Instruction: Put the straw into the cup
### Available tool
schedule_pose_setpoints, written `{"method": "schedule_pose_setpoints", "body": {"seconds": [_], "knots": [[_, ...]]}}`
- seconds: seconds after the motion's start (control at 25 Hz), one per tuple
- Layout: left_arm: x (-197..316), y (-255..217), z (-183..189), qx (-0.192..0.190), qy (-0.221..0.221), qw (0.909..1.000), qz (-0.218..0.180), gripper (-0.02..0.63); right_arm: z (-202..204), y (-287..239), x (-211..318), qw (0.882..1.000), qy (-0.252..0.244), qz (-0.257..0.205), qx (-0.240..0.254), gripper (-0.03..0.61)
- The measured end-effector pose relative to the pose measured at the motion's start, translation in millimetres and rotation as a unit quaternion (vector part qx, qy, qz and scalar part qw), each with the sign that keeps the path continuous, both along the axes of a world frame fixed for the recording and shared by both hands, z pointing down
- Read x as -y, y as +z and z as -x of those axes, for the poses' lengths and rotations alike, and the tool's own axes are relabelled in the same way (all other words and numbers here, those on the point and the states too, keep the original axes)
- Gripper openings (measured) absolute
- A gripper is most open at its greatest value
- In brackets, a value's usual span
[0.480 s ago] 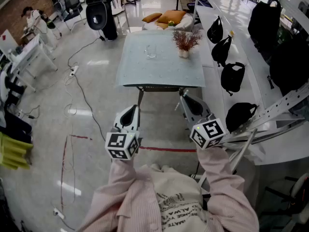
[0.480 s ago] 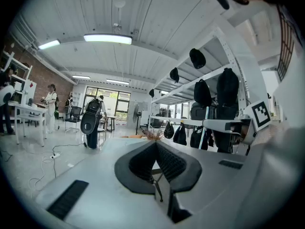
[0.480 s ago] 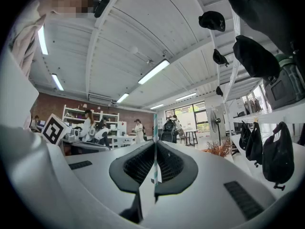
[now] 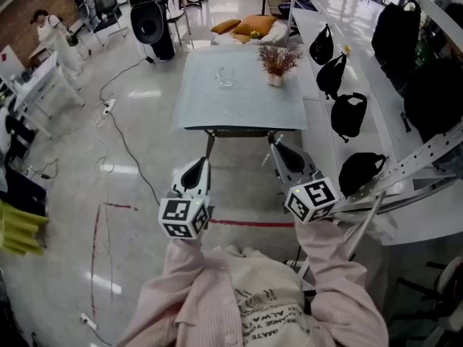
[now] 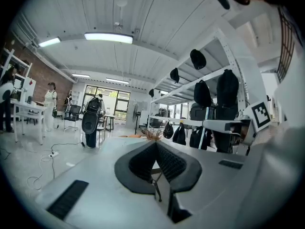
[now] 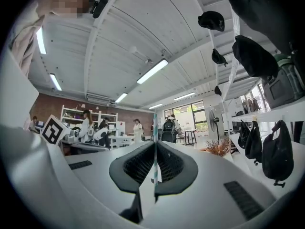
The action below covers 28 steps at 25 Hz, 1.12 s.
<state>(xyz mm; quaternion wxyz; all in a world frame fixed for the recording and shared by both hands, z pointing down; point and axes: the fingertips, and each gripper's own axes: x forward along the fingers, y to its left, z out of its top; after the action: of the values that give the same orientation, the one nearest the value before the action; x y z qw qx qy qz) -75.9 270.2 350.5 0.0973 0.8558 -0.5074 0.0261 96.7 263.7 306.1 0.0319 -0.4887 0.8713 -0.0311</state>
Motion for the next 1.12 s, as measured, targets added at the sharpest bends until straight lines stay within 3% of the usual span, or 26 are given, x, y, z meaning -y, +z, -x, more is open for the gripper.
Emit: {"method": "schedule_pose_setpoints", "body": {"seconds": [0.64,1.12], "knots": [[16,15,36,0.0,0.011,0.9999,0.005,0.0,24,13,15,0.999,0.034,-0.004,0.026,0.011],[105,35,44,-0.005,0.016,0.9996,0.021,0.0,25,26,101,0.998,0.053,0.0,0.03,0.011]]}}
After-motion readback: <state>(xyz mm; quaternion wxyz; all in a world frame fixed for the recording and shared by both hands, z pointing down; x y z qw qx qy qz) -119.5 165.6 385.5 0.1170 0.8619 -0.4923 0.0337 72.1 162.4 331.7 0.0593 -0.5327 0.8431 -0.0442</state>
